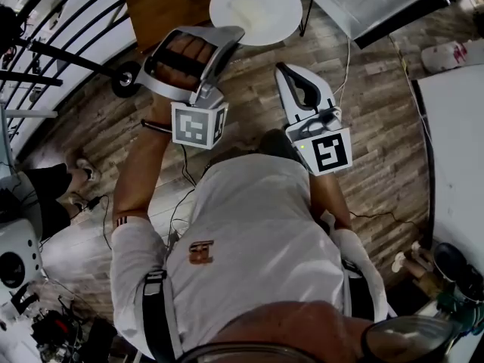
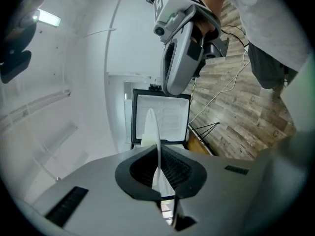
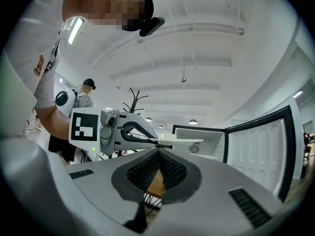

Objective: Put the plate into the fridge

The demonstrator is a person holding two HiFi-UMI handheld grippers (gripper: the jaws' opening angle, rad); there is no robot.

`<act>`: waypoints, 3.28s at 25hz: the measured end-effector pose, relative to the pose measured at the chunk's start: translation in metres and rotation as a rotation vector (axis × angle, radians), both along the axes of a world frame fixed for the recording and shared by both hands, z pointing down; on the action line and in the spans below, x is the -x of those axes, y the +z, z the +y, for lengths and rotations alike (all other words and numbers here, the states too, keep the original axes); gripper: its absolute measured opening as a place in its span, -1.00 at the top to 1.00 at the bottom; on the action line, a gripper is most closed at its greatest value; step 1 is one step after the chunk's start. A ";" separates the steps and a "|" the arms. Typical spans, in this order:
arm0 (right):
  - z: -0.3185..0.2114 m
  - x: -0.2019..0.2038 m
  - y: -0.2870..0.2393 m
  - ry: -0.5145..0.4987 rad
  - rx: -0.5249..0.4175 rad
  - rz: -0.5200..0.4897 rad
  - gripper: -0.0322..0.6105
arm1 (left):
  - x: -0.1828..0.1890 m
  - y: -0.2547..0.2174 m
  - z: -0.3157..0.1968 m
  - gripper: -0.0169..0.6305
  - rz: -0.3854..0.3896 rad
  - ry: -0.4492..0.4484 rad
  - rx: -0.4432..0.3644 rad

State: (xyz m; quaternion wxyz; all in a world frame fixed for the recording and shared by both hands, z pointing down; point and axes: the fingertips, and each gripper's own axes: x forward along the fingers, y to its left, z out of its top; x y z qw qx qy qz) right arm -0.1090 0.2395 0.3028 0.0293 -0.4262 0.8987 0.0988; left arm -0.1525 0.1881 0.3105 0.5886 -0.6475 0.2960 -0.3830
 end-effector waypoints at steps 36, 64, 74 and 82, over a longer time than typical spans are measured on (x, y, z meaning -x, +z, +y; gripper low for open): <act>-0.247 -0.046 -0.006 -0.061 -0.017 0.020 0.80 | -0.035 0.001 -0.248 0.87 -0.008 -0.077 0.001; -0.438 -0.128 0.014 -0.224 0.004 0.012 0.80 | -0.103 0.033 -0.462 0.87 -0.037 -0.263 0.043; -0.460 -0.127 0.024 -0.216 0.026 0.005 0.80 | -0.096 0.046 -0.506 0.87 -0.067 -0.282 0.064; -0.470 -0.131 0.024 -0.180 0.039 0.018 0.80 | -0.096 0.053 -0.534 0.87 -0.084 -0.276 0.090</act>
